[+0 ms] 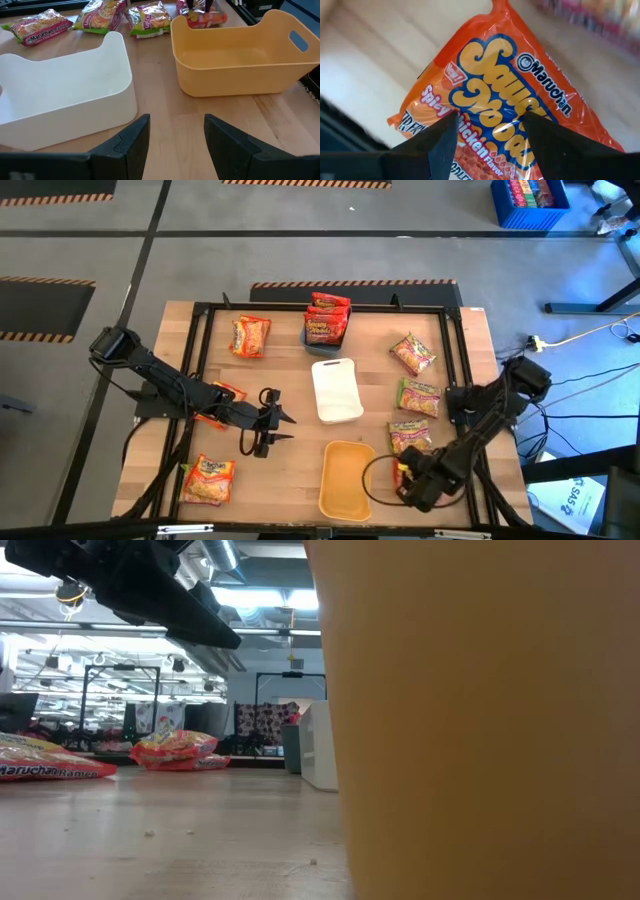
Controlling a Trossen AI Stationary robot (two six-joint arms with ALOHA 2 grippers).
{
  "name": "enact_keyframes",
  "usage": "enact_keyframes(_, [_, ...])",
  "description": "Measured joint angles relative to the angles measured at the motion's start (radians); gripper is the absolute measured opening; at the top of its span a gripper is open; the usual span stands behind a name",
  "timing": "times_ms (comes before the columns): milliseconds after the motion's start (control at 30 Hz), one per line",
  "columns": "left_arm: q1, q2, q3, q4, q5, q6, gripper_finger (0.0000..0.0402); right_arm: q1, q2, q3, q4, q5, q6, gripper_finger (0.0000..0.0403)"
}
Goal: Sort Maruchan noodles
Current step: Put the red noodle pack into the blue bin
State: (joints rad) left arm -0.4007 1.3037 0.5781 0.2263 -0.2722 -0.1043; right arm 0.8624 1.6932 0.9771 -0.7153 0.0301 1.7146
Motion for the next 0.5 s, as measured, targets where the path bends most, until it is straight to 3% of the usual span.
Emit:
enact_keyframes(267, [0.0, 0.0, 0.0, 0.054, 0.0, 0.001, 0.018, -0.092, 0.004, -0.001, 0.029, 0.181, -0.132, 0.0234])
enact_keyframes(500, [0.023, 0.068, 0.013, 0.221, 0.012, 0.024, 0.018, -0.086, -0.047, 0.116, -0.13, 0.146, -0.236, 0.0234])
